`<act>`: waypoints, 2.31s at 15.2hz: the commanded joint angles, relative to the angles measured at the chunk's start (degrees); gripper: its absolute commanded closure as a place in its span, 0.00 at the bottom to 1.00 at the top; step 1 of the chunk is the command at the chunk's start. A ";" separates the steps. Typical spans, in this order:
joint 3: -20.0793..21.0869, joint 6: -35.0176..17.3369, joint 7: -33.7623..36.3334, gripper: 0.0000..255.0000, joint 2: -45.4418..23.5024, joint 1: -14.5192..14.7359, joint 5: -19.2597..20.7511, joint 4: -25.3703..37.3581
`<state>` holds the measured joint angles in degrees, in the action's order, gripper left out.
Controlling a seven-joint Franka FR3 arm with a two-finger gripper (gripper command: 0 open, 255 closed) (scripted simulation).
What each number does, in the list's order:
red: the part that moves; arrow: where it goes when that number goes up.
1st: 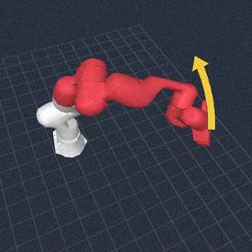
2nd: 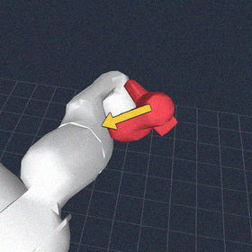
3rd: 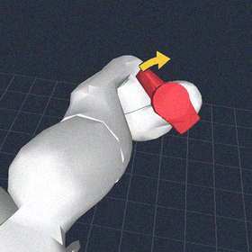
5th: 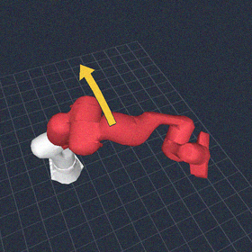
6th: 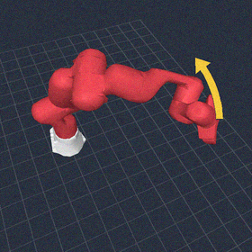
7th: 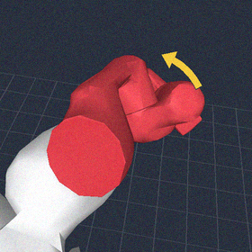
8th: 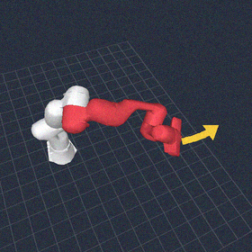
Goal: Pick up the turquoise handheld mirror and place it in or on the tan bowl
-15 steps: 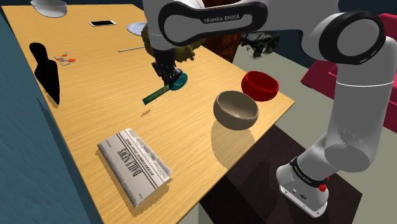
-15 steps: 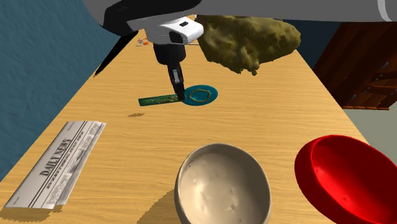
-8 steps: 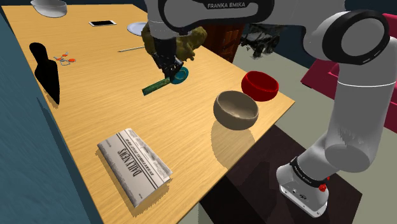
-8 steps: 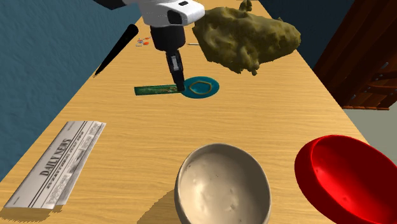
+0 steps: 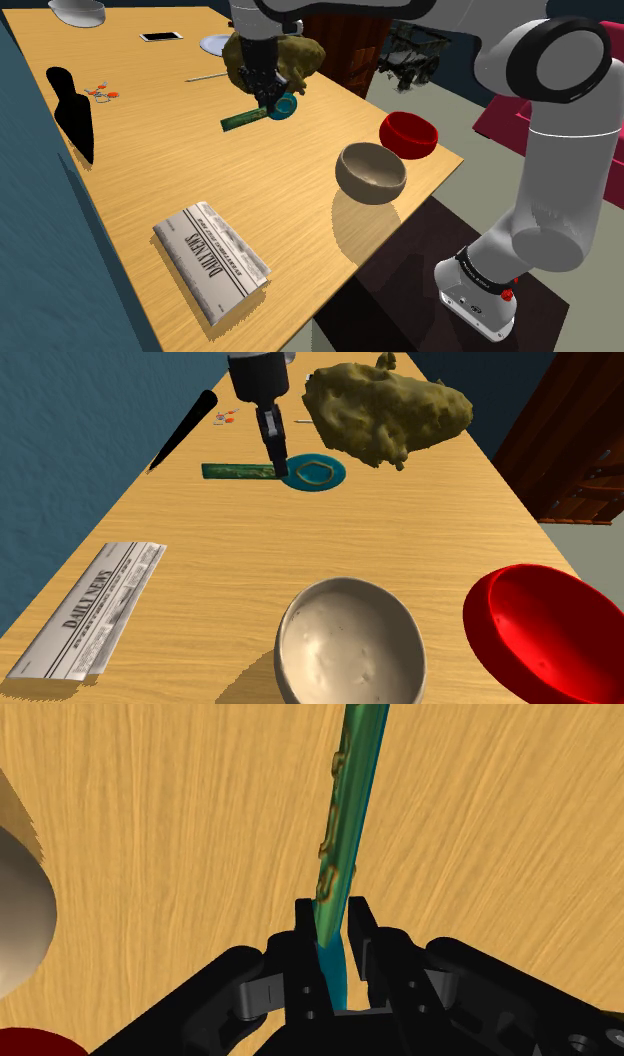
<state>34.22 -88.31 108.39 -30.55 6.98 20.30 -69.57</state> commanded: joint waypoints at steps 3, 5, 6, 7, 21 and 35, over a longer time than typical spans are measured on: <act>-0.07 3.63 -0.51 1.00 -0.60 1.03 0.25 4.35; -0.15 5.46 -0.74 1.00 -1.05 1.67 0.46 6.71; -0.19 6.42 -0.86 1.00 -1.33 2.02 0.60 7.98; -0.25 7.40 -0.99 1.00 -1.64 2.41 0.75 9.31; 1.58 -4.16 -9.04 1.00 33.29 -12.95 -17.21 -31.52; -8.59 -3.14 -21.74 1.00 65.96 -9.71 -28.92 -59.96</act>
<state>25.76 -91.01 86.79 34.42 -3.04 -8.29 -128.12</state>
